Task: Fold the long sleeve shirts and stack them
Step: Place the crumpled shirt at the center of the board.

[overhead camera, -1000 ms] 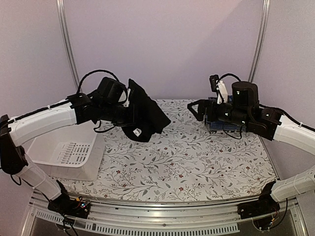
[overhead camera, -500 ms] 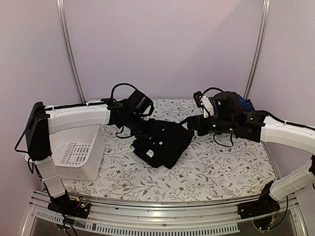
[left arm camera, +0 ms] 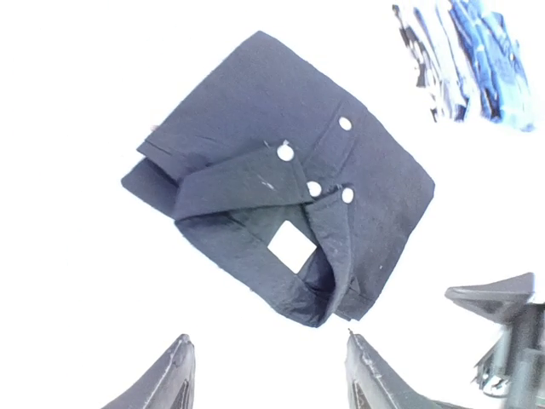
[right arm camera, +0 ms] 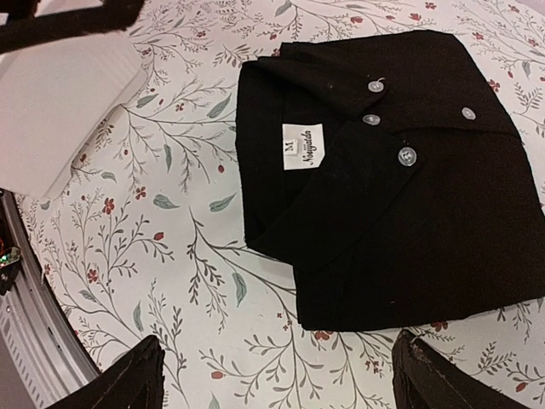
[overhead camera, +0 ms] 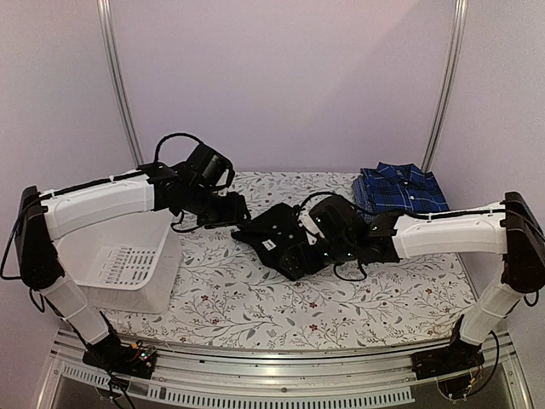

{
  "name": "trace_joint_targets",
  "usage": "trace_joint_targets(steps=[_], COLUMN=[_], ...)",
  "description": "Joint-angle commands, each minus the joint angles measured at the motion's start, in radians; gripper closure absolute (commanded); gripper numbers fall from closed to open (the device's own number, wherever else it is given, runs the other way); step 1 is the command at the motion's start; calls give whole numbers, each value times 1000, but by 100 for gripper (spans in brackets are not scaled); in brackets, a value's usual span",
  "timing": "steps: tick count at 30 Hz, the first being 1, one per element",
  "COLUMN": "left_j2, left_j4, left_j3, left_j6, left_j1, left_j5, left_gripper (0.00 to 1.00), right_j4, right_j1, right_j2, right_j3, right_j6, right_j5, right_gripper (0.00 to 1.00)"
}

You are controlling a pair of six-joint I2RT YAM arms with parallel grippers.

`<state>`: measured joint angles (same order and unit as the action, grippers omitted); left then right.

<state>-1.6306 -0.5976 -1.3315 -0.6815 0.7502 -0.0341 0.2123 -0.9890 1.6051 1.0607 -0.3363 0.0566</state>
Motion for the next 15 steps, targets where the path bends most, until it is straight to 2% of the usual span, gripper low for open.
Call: trace_joint_targets(steps=[1, 8, 15], left_j2=[55, 85, 92], left_j4=[-19, -19, -19], left_j3=[34, 52, 52], left_j6=[3, 9, 19], left_j1=[-19, -31, -43], left_j5=[-16, 0, 11], left_gripper=[41, 41, 41], right_j4=[1, 16, 45], right_j1=[-15, -56, -99], right_j2=[107, 281, 399], right_j3=[92, 214, 285], right_j6=[-10, 1, -17], right_j5=[98, 219, 311], right_gripper=[9, 8, 4])
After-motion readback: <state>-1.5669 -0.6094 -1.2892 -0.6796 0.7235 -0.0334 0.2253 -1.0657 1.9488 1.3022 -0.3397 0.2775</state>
